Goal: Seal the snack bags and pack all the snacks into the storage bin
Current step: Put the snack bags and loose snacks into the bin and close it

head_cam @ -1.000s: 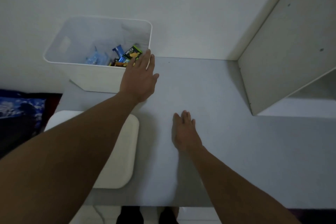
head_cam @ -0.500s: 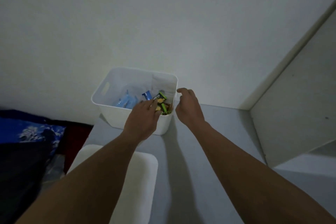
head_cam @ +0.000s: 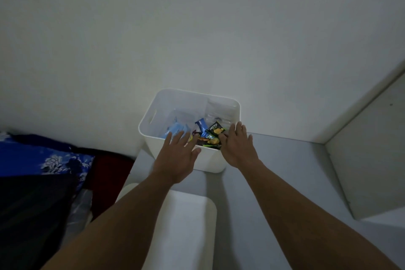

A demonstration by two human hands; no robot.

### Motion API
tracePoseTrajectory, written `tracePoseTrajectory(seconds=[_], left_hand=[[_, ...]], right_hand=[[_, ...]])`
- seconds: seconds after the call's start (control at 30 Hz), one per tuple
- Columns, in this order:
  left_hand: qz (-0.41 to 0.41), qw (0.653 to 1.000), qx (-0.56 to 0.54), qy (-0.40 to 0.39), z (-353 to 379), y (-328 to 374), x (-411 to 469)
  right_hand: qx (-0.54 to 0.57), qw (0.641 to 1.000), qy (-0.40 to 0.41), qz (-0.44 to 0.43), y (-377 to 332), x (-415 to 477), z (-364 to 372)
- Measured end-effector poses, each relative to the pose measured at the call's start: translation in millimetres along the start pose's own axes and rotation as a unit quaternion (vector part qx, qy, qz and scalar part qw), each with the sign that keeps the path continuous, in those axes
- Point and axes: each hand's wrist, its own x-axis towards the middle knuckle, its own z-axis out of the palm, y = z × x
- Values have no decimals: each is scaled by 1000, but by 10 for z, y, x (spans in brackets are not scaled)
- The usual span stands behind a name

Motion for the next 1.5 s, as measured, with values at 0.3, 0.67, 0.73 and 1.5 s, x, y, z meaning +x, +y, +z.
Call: tracePoseTrajectory(seconds=[0.3,0.67,0.73,1.5], left_hand=[[-33,989,-22,145,-63,-9,-589],[-232,969,-38,-81,158,-774,-1992],[-276,953,-57,-112,185,-883,-2146],[-453,803,-371,-116,-89,-1195,-2265]], right_hand=[[64,986,150,-39,-280,-635,-118],[145,978,42,147,-643,-1746,833],[145,970,-1,193,-638,-1914,1040],[380,872,16,307,-619,-2387,946]])
